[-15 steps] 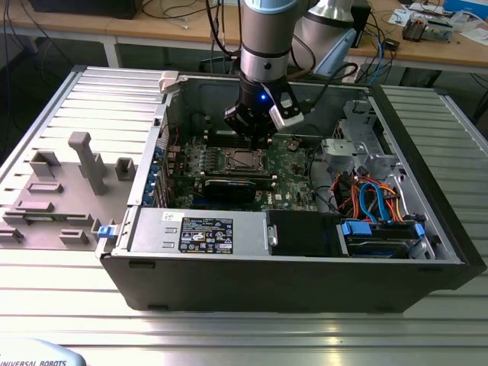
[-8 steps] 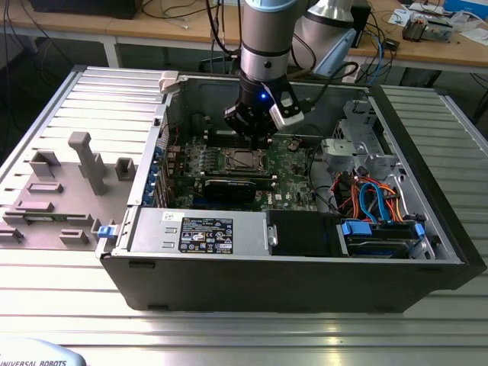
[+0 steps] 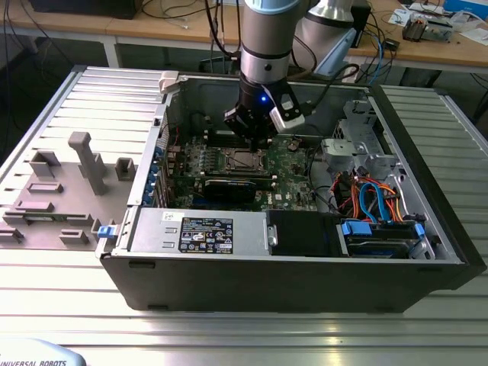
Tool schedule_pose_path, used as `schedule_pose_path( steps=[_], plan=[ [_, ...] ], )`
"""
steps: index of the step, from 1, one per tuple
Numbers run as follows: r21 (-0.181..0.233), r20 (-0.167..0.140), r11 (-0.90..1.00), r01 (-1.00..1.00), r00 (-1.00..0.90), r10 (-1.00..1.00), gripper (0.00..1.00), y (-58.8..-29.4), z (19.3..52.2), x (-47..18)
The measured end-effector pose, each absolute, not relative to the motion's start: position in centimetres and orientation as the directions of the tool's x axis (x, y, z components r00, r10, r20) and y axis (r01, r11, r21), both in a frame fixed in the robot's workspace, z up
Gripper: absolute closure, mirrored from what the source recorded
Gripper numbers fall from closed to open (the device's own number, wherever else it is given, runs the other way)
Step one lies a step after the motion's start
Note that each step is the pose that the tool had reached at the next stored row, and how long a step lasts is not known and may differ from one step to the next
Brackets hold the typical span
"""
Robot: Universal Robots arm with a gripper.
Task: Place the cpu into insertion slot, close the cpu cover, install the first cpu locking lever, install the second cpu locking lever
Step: 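Install the second cpu locking lever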
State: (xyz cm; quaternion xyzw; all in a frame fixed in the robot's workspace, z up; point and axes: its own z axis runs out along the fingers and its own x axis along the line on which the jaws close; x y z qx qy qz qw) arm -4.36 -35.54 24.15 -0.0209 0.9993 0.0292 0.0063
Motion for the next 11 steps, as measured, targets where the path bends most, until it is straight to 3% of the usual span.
schedule_pose_path(
  steps=[11],
  plan=[
    [0.058,-0.014,0.997,-0.042,-0.999,-0.041,0.89,-36.31,24.15,-4.36]
  ],
)
